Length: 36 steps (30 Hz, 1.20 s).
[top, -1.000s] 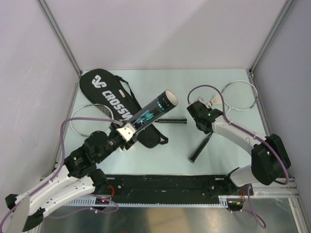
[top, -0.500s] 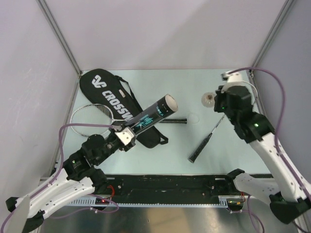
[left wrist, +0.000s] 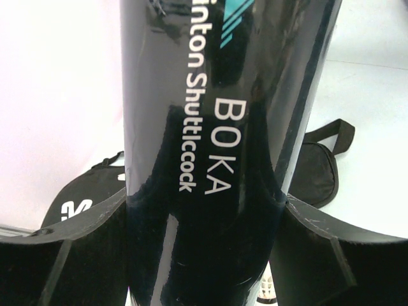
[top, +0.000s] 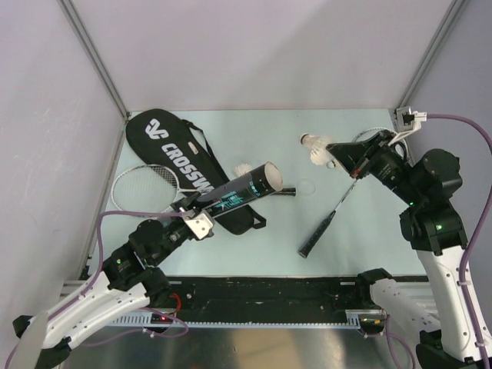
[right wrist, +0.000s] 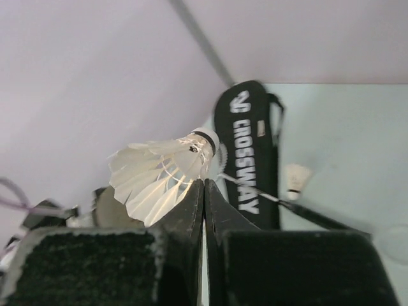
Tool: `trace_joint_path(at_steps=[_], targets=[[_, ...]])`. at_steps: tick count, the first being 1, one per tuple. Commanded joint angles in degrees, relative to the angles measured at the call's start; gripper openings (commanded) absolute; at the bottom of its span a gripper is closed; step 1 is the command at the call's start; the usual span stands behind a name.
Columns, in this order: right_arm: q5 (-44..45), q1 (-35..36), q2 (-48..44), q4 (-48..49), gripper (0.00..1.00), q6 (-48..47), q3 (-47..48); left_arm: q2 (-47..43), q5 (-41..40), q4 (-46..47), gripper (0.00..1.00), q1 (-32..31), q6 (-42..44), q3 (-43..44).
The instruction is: Pack up the badminton gear
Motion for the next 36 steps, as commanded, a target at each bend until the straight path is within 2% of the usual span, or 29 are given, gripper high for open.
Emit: trace_joint_path(at_steps=[1,6,11,20,26,36], targets=[[-16.00,-0.68,-0.51,8.09,0.00,9.55,-0.20,-0.37,-1.15,5.79,0.45,0.11,2.12,0.05],[-27.13,-0.76,1.47,13.50,0.00,17.50,-2.56,-0.03,-0.74,5.82,0.44,0.06,2.18,0.45],[-31.02,-0.69,2.93,16.09,0.00,21.82,-4.29,-0.30,-0.20,5.89,0.45,0.09,2.29,0.45],[-32.15,0.22,5.44,12.92,0.00,21.09,-4.82,-0.65,0.40,5.92,0.44,0.11,2.54,0.47],[-32.06,4.39,8.07,13.58,0.00,21.28,-4.82,0.07,0.89,5.91,0.44,0.07,2.72,0.60],[-25.74,9.98,11.80,12.24,0.00,19.46,-4.84,-0.08,1.30,5.91,0.44,0.10,2.51,0.31]])
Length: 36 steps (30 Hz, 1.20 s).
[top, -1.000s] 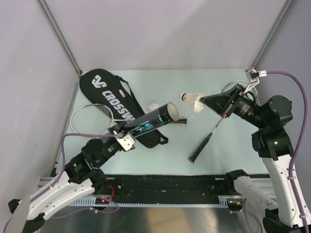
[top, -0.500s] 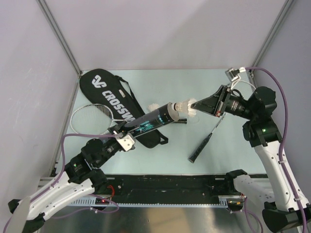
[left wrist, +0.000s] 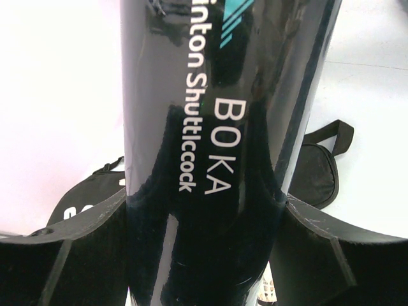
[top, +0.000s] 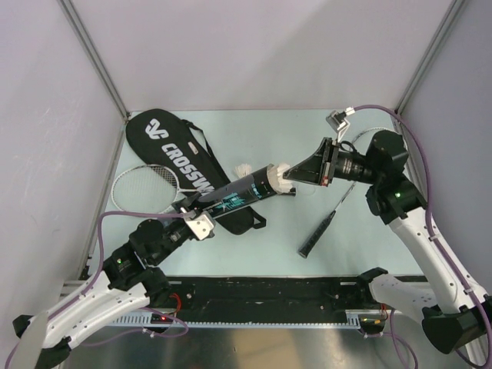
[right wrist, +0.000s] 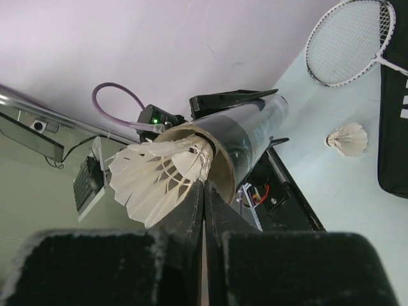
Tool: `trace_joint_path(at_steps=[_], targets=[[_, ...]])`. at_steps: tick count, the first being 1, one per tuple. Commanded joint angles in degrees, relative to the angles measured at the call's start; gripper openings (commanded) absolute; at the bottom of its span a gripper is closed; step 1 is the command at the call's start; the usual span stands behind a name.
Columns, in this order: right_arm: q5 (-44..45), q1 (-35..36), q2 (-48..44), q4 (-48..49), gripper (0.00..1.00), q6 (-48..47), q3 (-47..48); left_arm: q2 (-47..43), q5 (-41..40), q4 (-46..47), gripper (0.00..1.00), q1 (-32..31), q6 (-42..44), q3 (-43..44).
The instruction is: Pack up the badminton gear
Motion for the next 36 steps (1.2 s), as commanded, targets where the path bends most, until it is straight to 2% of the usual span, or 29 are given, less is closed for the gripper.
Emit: trace_joint_path(at_steps=[1,7,11,15,23,30,36], targets=[[3.42,1.88,0.74,0.38,0.00,-0.89,0.48,-0.41,0.50,4.93,0.44,0.11,1.04,0.24],[8.16,4.79,1.89,-2.79,0.03,-2.75,0.52,0.05,0.54,4.92,0.44,0.06,1.19,0.18],[11.20,5.16,1.50,-5.99,0.22,-4.48,1.04,0.35,0.78,4.91,0.44,0.09,0.91,0.25],[14.67,5.16,-0.25,-9.12,0.47,-7.88,2.09,0.07,1.03,4.82,0.44,0.11,0.64,0.20],[15.26,4.48,-2.52,-10.90,0.72,-12.16,2.17,-0.69,1.50,4.88,0.44,0.04,0.00,-0.25],[15.89,3.46,-2.90,-13.16,0.78,-15.71,2.19,-1.49,2.01,4.85,0.44,0.11,-0.87,-0.26],[12.94,3.53,0.14,-10.21,0.74,-14.38,2.20,-2.05,2.26,4.86,0.44,0.06,-1.02,-0.51]])
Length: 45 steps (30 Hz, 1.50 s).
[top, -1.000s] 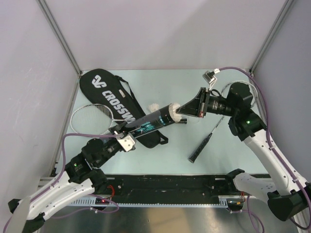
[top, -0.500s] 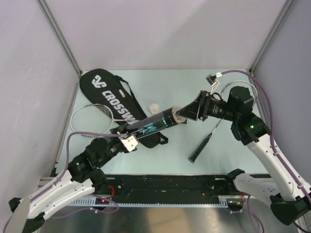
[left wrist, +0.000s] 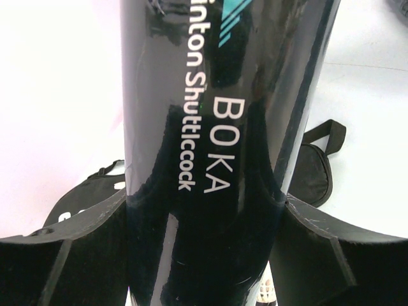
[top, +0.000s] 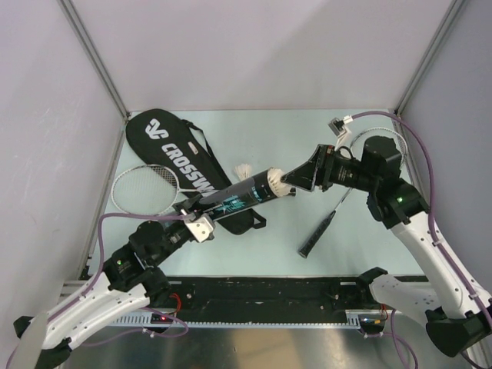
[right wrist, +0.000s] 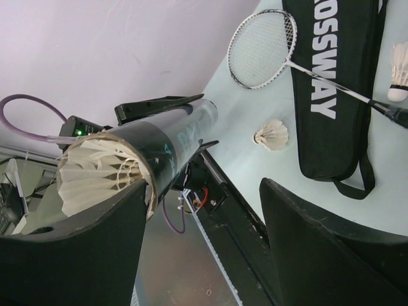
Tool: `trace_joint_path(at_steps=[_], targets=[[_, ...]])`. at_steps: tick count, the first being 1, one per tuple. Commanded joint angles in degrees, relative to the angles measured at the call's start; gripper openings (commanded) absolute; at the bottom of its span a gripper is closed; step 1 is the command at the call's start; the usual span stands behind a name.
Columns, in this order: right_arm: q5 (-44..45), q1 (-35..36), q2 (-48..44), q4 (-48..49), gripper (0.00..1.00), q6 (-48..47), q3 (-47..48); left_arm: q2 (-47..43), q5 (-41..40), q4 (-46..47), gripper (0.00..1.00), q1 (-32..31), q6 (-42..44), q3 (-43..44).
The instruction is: Pack up the badminton gear
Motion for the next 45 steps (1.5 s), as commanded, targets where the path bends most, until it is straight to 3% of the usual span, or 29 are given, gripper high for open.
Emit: trace_joint_path(at_steps=[1,12,17,21,29,36,40,45], targets=[[-2.28,0.49,2.67,3.29,0.72,0.14,2.00,-0.91,0.70,4.79,0.44,0.00,-1.14,0.55],[1.25,7.90,9.17,5.21,0.54,-1.42,2.01,0.24,0.22,4.79,0.44,0.02,-0.62,0.35],[4.54,7.71,9.48,4.92,0.56,-1.66,1.96,1.46,0.05,4.75,0.44,-0.02,-0.45,0.74],[4.24,6.60,9.13,5.80,0.65,-0.60,1.99,2.67,-0.79,4.78,0.44,-0.05,-0.31,0.92],[-2.08,-0.54,4.23,7.20,0.77,0.78,1.96,1.85,-1.06,4.81,0.44,-0.01,-0.43,0.46],[-8.61,-13.21,1.75,10.65,0.80,1.11,1.97,4.61,-3.76,4.89,0.42,-0.02,-1.53,1.87],[-0.99,-17.49,3.72,9.18,0.81,-7.94,1.93,4.86,-4.34,5.05,0.42,0.02,-3.44,2.45],[9.41,-23.33,12.69,6.98,0.81,-20.61,1.96,3.60,-0.81,5.15,0.43,0.00,-6.76,2.36]])
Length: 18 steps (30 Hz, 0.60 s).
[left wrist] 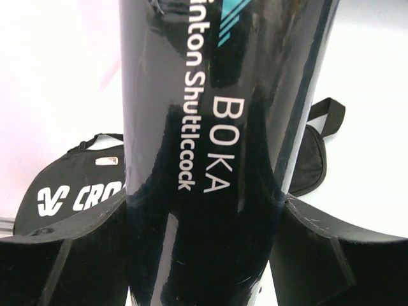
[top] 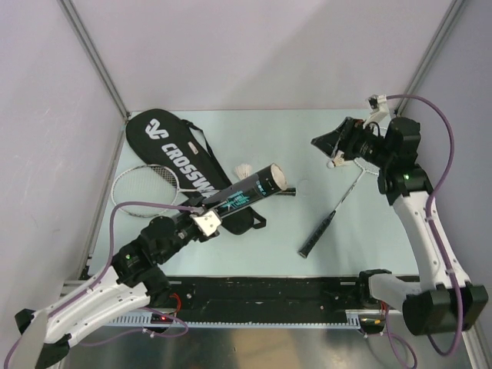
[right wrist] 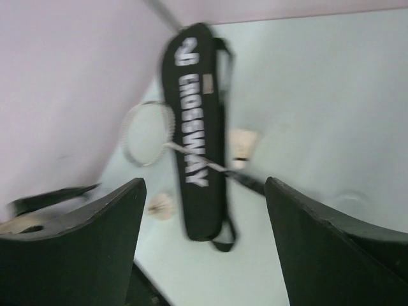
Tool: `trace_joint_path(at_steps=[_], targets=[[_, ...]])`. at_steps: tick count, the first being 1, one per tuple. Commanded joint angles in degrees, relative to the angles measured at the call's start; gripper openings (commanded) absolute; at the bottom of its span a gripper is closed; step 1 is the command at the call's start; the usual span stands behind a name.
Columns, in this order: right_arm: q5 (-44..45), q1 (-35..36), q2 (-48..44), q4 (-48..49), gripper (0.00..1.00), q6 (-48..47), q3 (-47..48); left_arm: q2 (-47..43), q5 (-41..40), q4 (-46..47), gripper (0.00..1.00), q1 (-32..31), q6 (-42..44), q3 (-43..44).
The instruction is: Pack up the badminton gear
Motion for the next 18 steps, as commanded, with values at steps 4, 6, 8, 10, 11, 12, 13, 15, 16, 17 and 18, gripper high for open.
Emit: trace_joint_path(at_steps=[4,6,8,10,11,12,13,15,16,17,18], targets=[[14.06,-8.62,15.47,3.09,0.80,-14.34,1.61,-1.80,1.15,5.20,0.44,-0.12,-4.62,3.51],[14.92,-10.45,19.88,5.09,0.80,-15.59,2.12,-1.69,1.23,5.25,0.44,-0.09,-4.72,3.74],[14.83,-12.12,24.57,6.29,0.80,-15.92,3.54,-1.60,1.58,5.46,0.44,-0.09,-5.07,3.95],[12.78,-14.23,29.96,6.33,0.80,-15.48,5.78,-1.38,1.71,5.49,0.45,-0.11,-5.40,4.05],[11.33,-15.30,32.22,6.23,0.80,-15.15,6.90,-1.43,1.77,5.48,0.45,-0.14,-5.49,4.07],[10.16,-16.14,34.93,6.19,0.79,-14.51,8.21,-1.54,1.85,5.43,0.45,-0.11,-5.53,4.03],[8.61,-17.09,37.70,6.38,0.79,-13.75,9.53,-1.69,1.85,5.41,0.45,-0.10,-5.55,3.88],[5.41,-18.68,42.34,6.66,0.77,-12.67,11.98,-1.97,1.91,5.50,0.46,-0.11,-5.32,3.62],[4.08,-19.33,44.25,6.40,0.77,-12.26,13.34,-1.99,1.96,5.53,0.46,-0.14,-5.18,3.50],[2.63,-20.09,46.58,5.87,0.76,-11.74,14.99,-1.82,1.94,5.50,0.46,-0.16,-5.11,3.48],[1.51,-20.65,48.26,5.48,0.75,-11.31,16.39,-1.65,1.94,5.44,0.46,-0.12,-5.08,3.52]])
